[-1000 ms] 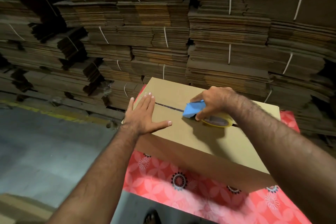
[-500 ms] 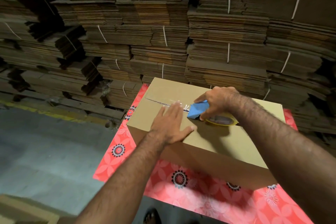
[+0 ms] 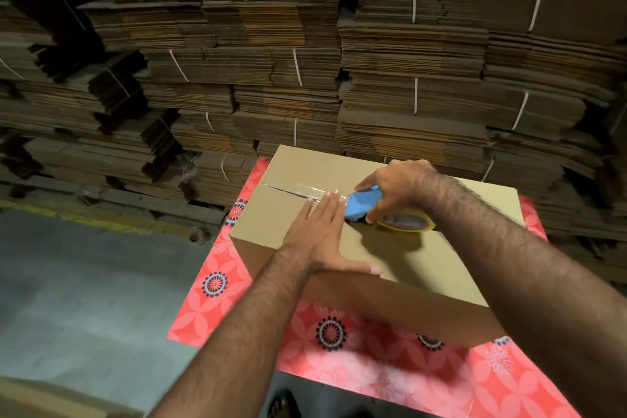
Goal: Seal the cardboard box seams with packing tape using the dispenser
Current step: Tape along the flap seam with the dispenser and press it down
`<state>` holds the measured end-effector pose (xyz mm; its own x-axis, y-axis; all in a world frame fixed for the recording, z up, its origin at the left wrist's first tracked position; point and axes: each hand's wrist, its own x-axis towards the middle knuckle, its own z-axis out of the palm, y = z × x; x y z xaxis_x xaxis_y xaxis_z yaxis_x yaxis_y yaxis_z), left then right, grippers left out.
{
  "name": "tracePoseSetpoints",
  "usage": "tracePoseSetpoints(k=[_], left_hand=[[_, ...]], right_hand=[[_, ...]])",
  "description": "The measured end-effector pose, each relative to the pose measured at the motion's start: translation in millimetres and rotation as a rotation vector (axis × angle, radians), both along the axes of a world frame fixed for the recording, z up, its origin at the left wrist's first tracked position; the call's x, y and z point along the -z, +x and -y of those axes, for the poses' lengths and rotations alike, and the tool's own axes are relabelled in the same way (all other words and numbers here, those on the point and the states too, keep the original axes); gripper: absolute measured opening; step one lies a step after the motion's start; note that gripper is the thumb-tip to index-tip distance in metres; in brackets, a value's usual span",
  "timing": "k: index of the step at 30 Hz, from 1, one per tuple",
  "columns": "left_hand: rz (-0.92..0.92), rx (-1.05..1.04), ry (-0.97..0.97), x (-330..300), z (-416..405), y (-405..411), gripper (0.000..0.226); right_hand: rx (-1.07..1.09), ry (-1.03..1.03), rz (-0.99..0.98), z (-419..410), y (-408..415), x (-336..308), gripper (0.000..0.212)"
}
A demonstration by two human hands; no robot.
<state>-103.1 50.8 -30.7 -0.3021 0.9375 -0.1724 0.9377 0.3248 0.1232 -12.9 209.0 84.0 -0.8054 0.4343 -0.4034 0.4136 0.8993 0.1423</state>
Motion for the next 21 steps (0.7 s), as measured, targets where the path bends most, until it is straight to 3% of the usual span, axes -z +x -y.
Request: tracePoseSetpoints(k=[12, 21], left_hand=[[-0.03, 0.024, -0.065, -4.3, 4.0, -8.5, 0.154], [-0.022, 0.003, -0.098, -3.3, 4.0, -14.5, 0.151]], right_hand=[[0.006, -0.02, 0.031, -18.9, 19.5, -1.3, 0.08], [0.091, -0.035, -0.007, -51.7, 101.1, -11.8, 0.079]])
